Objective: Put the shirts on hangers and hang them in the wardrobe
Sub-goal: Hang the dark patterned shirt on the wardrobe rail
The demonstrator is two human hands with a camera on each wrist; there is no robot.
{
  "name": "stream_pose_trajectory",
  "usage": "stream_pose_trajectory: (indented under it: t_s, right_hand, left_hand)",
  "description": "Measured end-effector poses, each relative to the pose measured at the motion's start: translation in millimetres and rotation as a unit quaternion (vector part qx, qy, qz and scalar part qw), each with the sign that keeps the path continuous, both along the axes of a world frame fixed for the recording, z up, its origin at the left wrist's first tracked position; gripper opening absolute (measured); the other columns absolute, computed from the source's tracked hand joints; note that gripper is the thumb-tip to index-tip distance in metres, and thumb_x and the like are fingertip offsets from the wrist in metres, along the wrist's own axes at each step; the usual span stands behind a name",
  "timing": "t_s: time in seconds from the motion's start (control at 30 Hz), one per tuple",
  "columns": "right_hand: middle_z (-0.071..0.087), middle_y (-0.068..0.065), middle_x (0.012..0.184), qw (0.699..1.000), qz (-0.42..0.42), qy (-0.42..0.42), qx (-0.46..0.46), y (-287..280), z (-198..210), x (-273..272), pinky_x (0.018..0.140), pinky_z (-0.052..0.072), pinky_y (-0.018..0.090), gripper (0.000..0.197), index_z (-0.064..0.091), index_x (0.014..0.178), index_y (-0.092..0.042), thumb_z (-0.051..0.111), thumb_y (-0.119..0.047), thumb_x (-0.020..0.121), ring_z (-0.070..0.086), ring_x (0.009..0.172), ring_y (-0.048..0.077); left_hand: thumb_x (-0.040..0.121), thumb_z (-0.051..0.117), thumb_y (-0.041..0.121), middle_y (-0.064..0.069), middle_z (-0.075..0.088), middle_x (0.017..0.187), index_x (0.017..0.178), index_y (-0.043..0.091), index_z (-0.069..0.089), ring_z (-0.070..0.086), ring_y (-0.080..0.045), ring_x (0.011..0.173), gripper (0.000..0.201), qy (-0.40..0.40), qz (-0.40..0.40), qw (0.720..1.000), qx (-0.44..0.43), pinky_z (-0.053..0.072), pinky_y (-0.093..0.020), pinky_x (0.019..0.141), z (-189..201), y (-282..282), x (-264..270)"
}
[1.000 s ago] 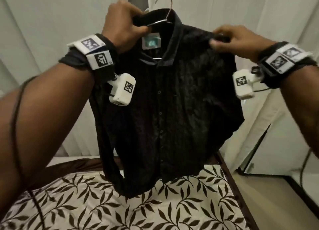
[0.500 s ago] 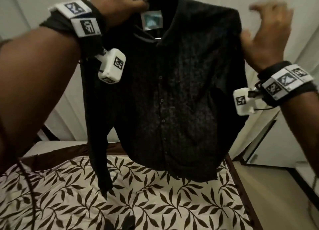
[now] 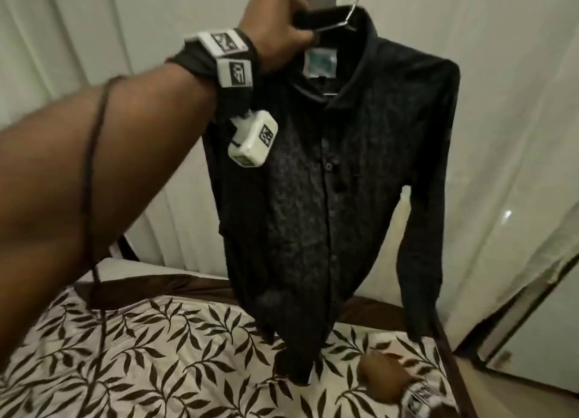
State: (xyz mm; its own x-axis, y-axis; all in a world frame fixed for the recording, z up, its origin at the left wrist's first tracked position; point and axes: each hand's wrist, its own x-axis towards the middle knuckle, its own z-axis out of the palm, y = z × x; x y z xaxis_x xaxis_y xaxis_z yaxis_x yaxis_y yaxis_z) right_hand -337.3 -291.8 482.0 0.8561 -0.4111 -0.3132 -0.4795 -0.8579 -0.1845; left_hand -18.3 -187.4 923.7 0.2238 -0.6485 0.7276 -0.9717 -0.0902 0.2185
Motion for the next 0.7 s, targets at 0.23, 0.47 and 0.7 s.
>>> stream_pose_trajectory:
  t_s: [0.23,0.47,0.7]
  right_hand:
    - [0.051,0.013,0.145,0.692,0.105,-0.638,-0.321,12.4,261.7,81.8,0.111,0.038,0.043,0.037,0.064,0.129,-0.006,0.060,-0.017,0.094,0.047,0.134,0.030]
    - [0.034,0.019,0.154,0.983,0.107,-0.137,-0.064,51.3,79.2,164.1,0.119,0.024,0.046,0.061,0.042,0.147,-0.006,0.058,-0.032,0.095,0.030,0.144,0.037]
    - [0.070,0.004,0.110,0.966,0.156,-0.205,0.026,76.0,71.5,99.0,0.095,0.050,0.039,0.020,0.072,0.107,-0.017,0.057,-0.026,0.098,0.062,0.103,0.018]
  left_hand:
    - [0.083,0.073,0.030,0.011,0.050,0.065,0.085,0.017,0.071,0.045,0.004,0.051,0.013,0.047,-0.042,0.998,0.000,0.033,-0.009,0.047,9.0,-41.3,-36.8]
    - [0.086,0.069,0.030,0.009,0.048,0.067,0.082,0.019,0.061,0.044,0.007,0.050,0.014,0.037,-0.067,0.995,-0.069,0.034,-0.010,0.050,26.4,-27.0,-51.0]
    - [0.076,0.067,0.036,-0.019,0.062,0.072,0.081,0.004,0.073,0.055,-0.024,0.068,0.033,0.045,-0.002,0.998,-0.039,0.042,-0.037,0.061,-5.0,-28.6,-19.7]
